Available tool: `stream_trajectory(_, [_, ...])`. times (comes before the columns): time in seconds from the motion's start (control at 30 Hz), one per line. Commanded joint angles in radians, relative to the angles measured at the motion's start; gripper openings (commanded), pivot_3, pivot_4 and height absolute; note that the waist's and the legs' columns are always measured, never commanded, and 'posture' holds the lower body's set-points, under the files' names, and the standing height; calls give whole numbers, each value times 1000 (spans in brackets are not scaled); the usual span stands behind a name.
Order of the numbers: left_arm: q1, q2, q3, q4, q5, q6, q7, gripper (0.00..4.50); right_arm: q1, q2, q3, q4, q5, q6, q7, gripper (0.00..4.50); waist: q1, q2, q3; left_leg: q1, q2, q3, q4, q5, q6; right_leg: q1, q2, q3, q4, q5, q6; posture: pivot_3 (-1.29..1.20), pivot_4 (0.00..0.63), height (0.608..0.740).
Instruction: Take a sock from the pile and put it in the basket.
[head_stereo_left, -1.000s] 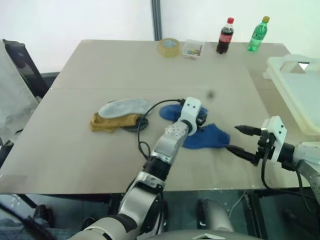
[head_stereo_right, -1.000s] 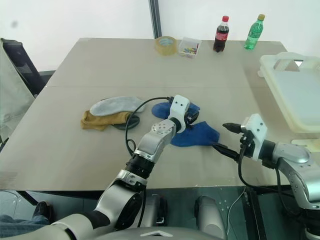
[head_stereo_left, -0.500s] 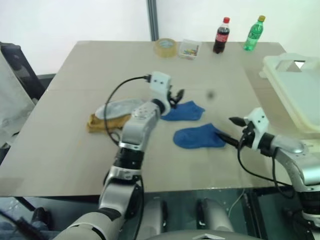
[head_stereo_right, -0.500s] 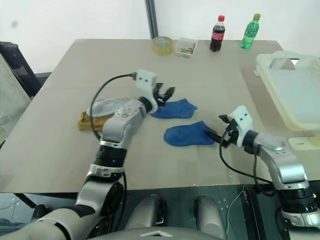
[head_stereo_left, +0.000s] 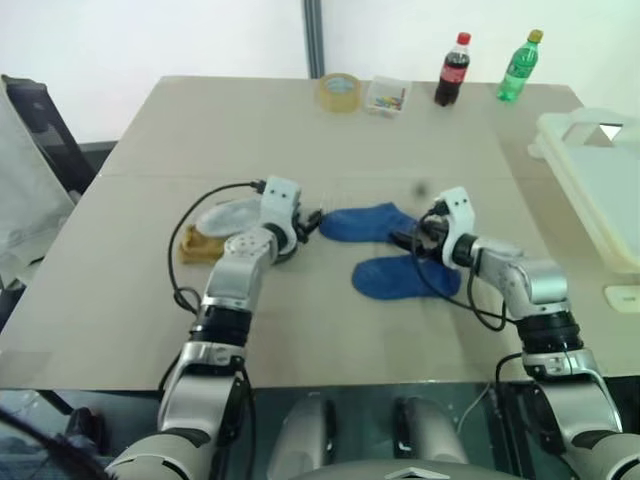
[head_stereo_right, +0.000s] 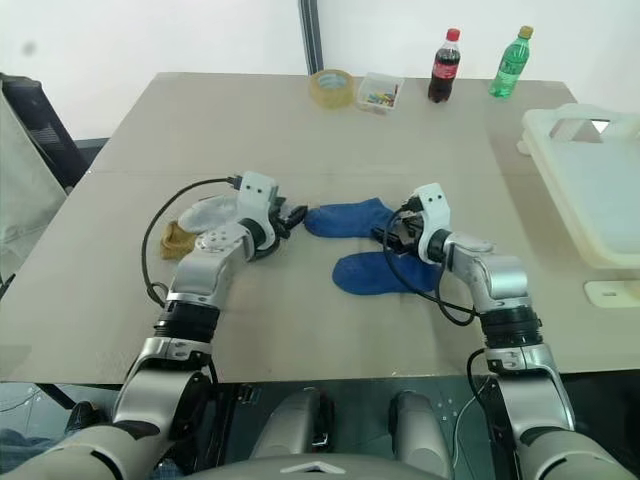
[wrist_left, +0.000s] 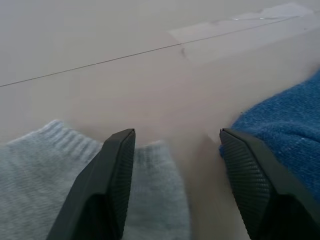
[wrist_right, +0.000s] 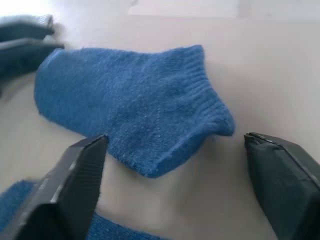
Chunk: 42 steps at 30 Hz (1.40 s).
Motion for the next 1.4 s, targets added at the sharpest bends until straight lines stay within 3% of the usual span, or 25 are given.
stream_trajectory(0.03, [17,-16,-13,-65,-8,10,-3,3063,-16,13,-29,-29,31,26,-9,2541,-2,0,0,0,0,0,0,0,0,0,0,0,0,0,0,0,150,740])
stream_trajectory(0.07, [22,-19,-16,-71,-6,12,-2,3063,-18,17,-31,-29,30,28,-13,2342,-3,0,0,1,0,0,0,0,0,0,1,0,1,0,0,0,150,740])
stream_trajectory(0.13, [29,-23,-18,-80,-3,17,-2,3063,-20,23,-32,-26,28,29,-18,1290,-4,0,0,1,0,0,0,0,0,0,1,0,2,0,0,0,150,740])
stream_trajectory(0.23, [40,-19,-21,-95,-3,29,-6,3063,-24,26,-31,-18,23,20,-22,108,-6,0,0,1,0,0,0,0,0,0,1,0,2,0,0,0,150,740])
stream_trajectory(0.27, [43,-16,-23,-100,-3,33,-9,3063,-25,27,-32,-16,22,18,-23,38,-7,0,0,1,0,-1,0,0,1,0,1,0,2,0,0,0,150,740])
stream_trajectory(0.7, [73,-5,-34,-248,-73,210,-88,3063,-4,-59,-78,-64,16,33,-31,38,-18,0,0,1,0,-2,0,0,1,0,1,0,1,0,0,0,150,740])
stream_trajectory(0.97, [39,-115,132,-239,-241,447,-6,3063,17,-59,-70,-78,6,22,-37,38,-26,0,0,1,0,-3,0,0,1,0,1,1,1,0,0,0,150,740])
stream_trajectory(1.1, [63,-85,66,-246,-234,518,-21,3063,19,-58,-61,-82,0,15,-37,38,-26,0,0,2,0,-3,-1,0,1,0,1,1,1,0,0,0,150,740])
stream_trajectory(1.4, [63,-27,-106,-203,-154,453,-67,3063,19,-54,-49,-82,-5,-1,-37,38,-22,2,-1,3,0,-3,-1,0,1,1,1,2,1,0,0,0,150,740])
